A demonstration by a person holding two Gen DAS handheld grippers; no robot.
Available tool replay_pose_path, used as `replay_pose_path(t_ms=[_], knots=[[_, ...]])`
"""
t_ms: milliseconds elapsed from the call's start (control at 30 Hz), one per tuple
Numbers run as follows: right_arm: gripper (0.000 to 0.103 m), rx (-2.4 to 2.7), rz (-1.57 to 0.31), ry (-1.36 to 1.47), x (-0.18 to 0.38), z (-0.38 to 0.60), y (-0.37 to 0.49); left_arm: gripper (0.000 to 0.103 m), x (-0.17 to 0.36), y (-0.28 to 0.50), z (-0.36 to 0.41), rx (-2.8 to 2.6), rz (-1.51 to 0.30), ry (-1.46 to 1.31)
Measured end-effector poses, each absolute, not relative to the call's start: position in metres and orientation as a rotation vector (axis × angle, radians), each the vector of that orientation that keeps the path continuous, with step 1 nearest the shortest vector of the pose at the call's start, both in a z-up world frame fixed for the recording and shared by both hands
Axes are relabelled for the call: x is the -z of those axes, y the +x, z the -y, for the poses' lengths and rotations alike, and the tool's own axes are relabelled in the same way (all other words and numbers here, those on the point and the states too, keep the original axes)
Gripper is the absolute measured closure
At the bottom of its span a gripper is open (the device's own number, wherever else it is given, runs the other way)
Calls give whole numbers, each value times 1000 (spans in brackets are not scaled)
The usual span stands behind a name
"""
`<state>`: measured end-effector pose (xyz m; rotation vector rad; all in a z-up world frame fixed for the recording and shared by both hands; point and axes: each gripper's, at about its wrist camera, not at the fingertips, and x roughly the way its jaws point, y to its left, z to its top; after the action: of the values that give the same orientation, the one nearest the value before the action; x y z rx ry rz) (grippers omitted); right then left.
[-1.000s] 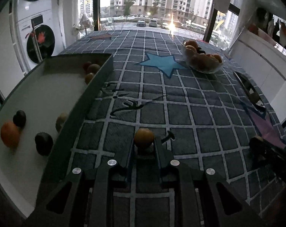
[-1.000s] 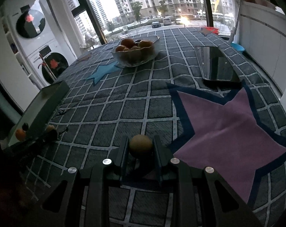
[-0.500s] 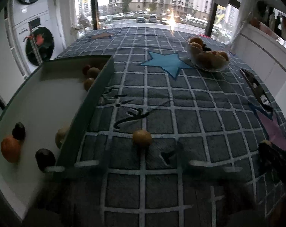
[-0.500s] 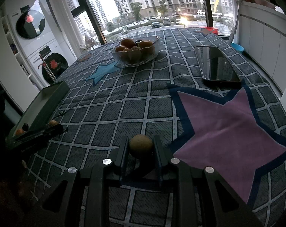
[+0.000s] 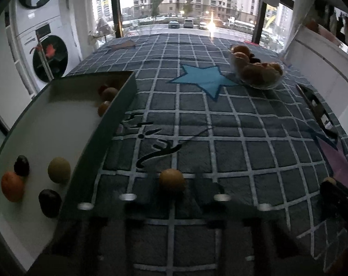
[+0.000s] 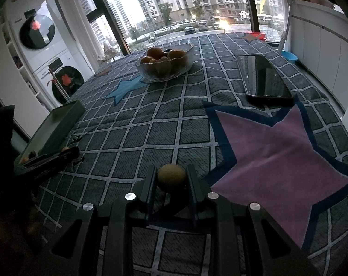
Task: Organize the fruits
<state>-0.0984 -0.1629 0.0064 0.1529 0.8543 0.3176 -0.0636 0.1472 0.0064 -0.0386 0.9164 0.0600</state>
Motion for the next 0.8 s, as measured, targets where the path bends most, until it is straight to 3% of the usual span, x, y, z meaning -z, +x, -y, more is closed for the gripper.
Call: replay_pose_path(t_ms=[800], knots=[[75,-317,-854,155,-6,163,-99,81,-6,-98,-138,-64,-891,-52]])
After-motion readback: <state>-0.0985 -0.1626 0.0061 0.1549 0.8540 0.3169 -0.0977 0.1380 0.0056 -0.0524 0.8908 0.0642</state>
